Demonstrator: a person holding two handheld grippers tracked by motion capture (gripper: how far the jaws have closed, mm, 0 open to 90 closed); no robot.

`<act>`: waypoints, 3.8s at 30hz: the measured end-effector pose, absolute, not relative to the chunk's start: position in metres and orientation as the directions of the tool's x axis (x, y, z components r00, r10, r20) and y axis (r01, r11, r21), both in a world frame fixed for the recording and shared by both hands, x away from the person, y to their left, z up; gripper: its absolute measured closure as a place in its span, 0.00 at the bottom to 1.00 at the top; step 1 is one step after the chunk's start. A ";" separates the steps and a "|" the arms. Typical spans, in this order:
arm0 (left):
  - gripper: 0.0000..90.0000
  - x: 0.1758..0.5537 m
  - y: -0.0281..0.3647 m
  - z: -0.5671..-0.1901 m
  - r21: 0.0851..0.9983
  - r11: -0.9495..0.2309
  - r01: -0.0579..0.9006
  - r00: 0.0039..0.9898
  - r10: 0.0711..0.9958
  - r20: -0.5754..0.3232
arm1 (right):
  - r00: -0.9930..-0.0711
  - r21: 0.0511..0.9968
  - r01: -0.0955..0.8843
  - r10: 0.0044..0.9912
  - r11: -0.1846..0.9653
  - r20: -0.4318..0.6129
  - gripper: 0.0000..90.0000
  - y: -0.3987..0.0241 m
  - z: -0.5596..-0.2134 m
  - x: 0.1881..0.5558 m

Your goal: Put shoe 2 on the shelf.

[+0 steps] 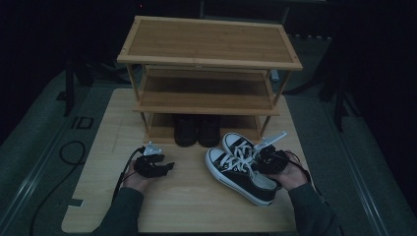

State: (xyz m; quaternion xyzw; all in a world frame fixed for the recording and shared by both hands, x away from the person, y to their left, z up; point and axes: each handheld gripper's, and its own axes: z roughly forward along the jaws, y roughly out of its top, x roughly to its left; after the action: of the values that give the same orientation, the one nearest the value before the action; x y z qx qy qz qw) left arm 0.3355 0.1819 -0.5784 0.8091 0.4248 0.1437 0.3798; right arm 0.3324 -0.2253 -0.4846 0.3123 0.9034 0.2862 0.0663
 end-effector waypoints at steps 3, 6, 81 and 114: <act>0.49 0.335 0.182 -0.578 0.737 -0.350 0.577 0.597 0.797 -0.089 | -0.803 0.563 0.513 0.594 0.648 0.048 0.95 -0.225 -0.475 0.331; 0.49 0.335 0.182 -0.578 0.738 -0.350 0.578 0.597 0.797 -0.090 | -0.811 0.573 0.497 0.584 0.651 0.040 0.95 -0.226 -0.468 0.331; 0.49 0.335 0.181 -0.579 0.739 -0.350 0.576 0.595 0.799 -0.086 | -0.933 0.637 0.205 0.344 0.743 -0.102 0.94 -0.212 -0.338 0.324; 0.50 0.335 0.181 -0.579 0.740 -0.357 0.570 0.598 0.798 -0.075 | -0.859 0.671 0.286 0.493 0.684 -0.136 0.94 -0.184 -0.329 0.393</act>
State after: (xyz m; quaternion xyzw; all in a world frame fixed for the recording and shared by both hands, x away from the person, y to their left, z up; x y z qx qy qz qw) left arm 0.3346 0.1806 -0.5788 0.8098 0.4224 0.1508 0.3783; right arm 0.3932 -0.1844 -0.3287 0.2153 0.9044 0.3343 0.1546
